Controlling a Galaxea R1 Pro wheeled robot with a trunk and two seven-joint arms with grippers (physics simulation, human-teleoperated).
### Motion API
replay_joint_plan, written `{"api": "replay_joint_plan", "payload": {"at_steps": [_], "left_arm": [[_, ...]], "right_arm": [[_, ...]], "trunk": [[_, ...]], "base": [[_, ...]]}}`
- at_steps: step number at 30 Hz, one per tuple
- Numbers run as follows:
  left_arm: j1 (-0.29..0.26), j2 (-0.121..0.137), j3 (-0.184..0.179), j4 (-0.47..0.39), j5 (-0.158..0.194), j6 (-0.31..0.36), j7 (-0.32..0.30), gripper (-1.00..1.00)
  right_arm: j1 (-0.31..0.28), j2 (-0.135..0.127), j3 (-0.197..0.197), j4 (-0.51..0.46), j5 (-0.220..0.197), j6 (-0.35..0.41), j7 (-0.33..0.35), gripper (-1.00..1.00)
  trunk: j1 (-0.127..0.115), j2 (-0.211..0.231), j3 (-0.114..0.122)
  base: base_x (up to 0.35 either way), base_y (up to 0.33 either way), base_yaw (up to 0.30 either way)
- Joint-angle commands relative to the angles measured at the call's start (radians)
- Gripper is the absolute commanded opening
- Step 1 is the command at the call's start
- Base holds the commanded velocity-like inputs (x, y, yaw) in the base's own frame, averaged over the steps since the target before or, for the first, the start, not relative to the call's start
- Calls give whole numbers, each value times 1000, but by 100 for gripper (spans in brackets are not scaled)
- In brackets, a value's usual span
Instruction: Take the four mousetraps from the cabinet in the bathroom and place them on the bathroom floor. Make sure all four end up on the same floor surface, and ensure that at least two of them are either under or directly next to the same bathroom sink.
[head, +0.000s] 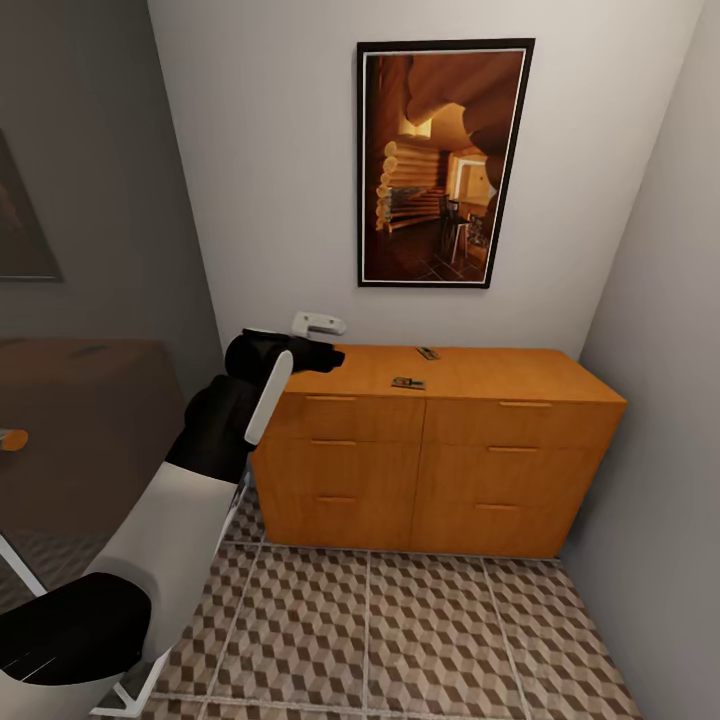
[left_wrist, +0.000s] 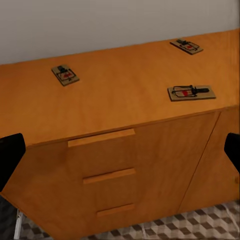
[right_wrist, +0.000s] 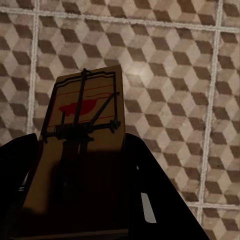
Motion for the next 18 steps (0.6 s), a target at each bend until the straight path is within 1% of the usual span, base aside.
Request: {"api": "replay_joint_plan", "payload": {"at_steps": [1, 5, 10, 15, 17, 18], "left_arm": [[-1, 1, -1, 0, 18, 3, 11, 100], [-1, 1, -1, 2, 29, 3, 9, 100], [-1, 1, -1, 4, 34, 3, 9, 100], [-1, 2, 1, 5, 52, 3, 10, 100], [-1, 3, 5, 6, 55, 3, 11, 100], [-1, 5, 21, 7, 57, 2, 11, 100]], "right_arm": [[-1, 0, 6, 1, -3, -3, -2, -100], [-1, -1, 5, 1, -3, -3, -2, -100], [-1, -1, 5, 1, -3, -3, -2, -100], [-1, -1, 5, 1, -3, -3, -2, -100], [-1, -1, 6, 1, -3, -3, -2, -100], [-1, -1, 6, 1, -3, -3, -2, -100]], "trunk": [[0, -1, -1], [0, -1, -1], [0, -1, -1], [0, -1, -1], [0, -1, -1], [0, -1, -1]], "base": [[5, 0, 0], [2, 0, 0], [0, 0, 0], [0, 0, 0], [0, 0, 0], [0, 0, 0]]}}
